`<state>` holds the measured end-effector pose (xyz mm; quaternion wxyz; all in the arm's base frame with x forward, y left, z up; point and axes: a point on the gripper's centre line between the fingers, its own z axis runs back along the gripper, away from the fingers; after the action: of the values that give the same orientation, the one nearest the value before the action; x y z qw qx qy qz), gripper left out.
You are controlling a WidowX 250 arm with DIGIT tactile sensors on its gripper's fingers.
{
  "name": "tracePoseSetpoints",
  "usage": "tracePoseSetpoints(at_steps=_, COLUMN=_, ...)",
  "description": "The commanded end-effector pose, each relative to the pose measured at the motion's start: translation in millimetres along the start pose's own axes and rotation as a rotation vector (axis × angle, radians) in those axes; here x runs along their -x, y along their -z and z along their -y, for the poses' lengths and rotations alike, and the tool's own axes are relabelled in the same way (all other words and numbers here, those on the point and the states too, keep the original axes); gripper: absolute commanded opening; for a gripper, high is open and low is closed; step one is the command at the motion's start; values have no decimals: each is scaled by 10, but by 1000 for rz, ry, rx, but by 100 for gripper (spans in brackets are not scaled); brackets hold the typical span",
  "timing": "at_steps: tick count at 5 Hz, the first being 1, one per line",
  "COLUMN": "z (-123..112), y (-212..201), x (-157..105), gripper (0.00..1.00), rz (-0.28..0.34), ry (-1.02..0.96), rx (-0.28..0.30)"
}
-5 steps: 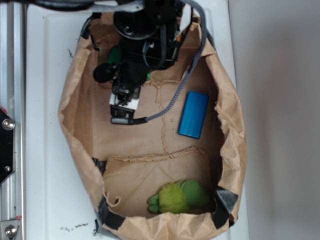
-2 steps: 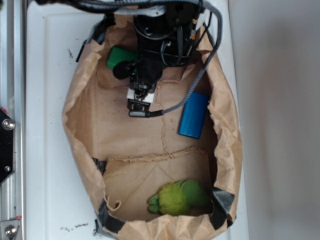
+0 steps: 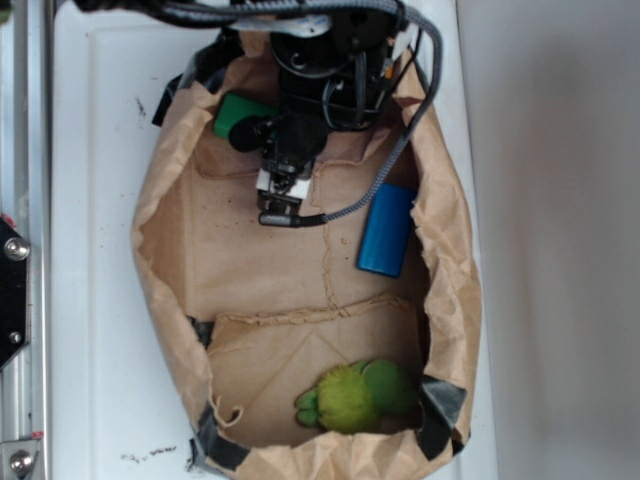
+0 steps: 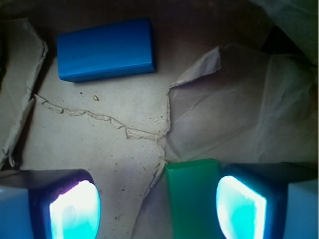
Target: Grab the green block.
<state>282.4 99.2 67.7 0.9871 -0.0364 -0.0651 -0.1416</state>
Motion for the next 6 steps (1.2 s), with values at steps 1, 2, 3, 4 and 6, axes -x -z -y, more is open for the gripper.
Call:
tracePoseSetpoints(at_steps=1, z=-116, y=-4, x=-29, gripper=100, rz=22, ry=14, rx=-69)
tracePoseSetpoints(at_steps=2, z=-128, y=44, x=1, gripper=100, rz=-6, ry=16, rx=-76)
tracePoseSetpoints(at_steps=3, z=-139, y=114, x=26, gripper=100, rz=-20, ry=25, rx=-96)
tracePoseSetpoints(at_steps=4, z=-150, y=171, x=51, gripper=100, rz=-34, ry=33, rx=-108)
tracePoseSetpoints(at_steps=6, z=-126, y=298, x=49, gripper=100, rz=-46, ry=48, rx=-75)
